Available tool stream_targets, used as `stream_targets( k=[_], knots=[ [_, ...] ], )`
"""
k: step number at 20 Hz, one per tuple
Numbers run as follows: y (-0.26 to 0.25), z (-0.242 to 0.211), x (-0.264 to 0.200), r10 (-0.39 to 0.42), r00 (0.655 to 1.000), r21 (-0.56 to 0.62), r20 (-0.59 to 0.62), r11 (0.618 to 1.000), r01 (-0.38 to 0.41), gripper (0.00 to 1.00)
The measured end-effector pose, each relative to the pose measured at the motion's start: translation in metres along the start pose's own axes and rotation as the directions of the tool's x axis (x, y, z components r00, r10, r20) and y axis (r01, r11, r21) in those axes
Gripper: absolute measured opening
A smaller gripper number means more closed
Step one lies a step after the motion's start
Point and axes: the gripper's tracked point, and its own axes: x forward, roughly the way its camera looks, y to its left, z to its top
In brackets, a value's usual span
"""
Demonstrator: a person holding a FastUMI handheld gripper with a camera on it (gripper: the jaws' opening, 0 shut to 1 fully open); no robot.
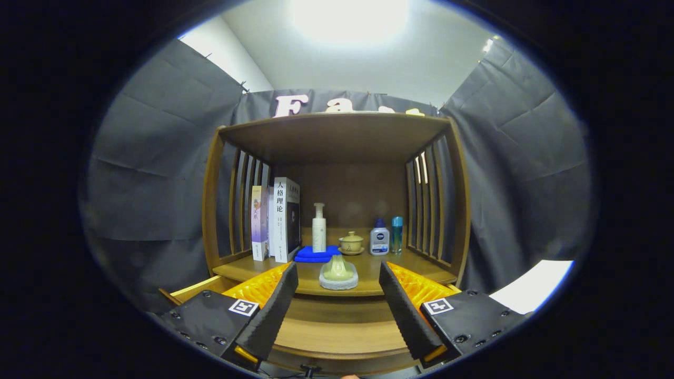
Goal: Pull open the drawer, take out the items inside it, and place them on the countertop above the cabinet.
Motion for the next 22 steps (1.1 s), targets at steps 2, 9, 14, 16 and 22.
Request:
stream_targets(
  k=[2,9,14,16,22],
  knots=[
    [0.005,-0.009,-0.015,0.01,1.0,0.005,0.007,1.0,-0.01,0.98],
    [0.015,-0.078,-0.062,0.031,0.997,-0.084,-0.069,0.996,-0.037,0.99],
    [0.011,-0.122,-0.078,0.003,0.992,-0.116,-0.129,0.993,-0.018,1.0],
    [0.018,-0.139,-0.079,0.015,0.988,-0.108,-0.157,0.994,-0.033,1.0],
    [0.029,-0.185,-0.069,0.026,0.959,-0.068,-0.283,0.997,-0.047,1.0]
  ],
)
